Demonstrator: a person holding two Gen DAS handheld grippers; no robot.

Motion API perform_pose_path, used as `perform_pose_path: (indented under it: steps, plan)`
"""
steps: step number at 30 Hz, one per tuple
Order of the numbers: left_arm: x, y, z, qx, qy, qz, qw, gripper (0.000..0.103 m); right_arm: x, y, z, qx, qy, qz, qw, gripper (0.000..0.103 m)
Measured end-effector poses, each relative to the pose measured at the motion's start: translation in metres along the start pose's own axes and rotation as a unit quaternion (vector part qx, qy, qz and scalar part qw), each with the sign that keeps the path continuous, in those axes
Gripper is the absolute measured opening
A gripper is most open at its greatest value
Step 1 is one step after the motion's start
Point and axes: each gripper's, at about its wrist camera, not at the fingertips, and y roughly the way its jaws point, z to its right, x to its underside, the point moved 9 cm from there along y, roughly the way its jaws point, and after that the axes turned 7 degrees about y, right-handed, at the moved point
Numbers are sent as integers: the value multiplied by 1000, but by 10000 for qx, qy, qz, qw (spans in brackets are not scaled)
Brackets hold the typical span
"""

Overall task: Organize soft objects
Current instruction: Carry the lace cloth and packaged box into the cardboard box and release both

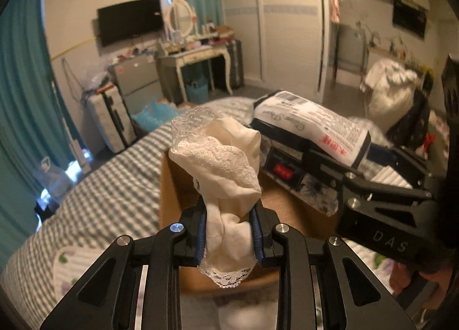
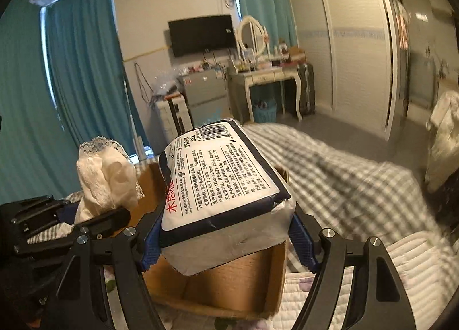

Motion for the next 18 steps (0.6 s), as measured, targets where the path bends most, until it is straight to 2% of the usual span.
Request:
perform_pose_path:
  steps: [3,5,7,9,10,14,18]
  plan:
    - [4,19,4,-112,278,-105,9995,30,4,20,10,-9,-8,-61,10000,76]
    - [8,28,4,-34,207,-185,9996,31,4,27,15,-44,34,-57,10000,80]
    - [13,35,-3,-122,4,-362,9993,37,3,29,19,-10,94,-67,9999,83]
    - [15,36,-11,-245,-290,-396,9985,69,-3,24,22,70,116,-25,9999,86]
    - [14,33,-13,-264,-403,-349,9982,73,-5,18,22,136,90,36,9999,87]
    - [13,5,-22,-270,-678,-280,9969,74,-15,-16,21,259,23,226,9994,91]
    - [-3,-56,-26,-379,-603,71,9974,74,-35,-72,12,329,-93,439,9984,93]
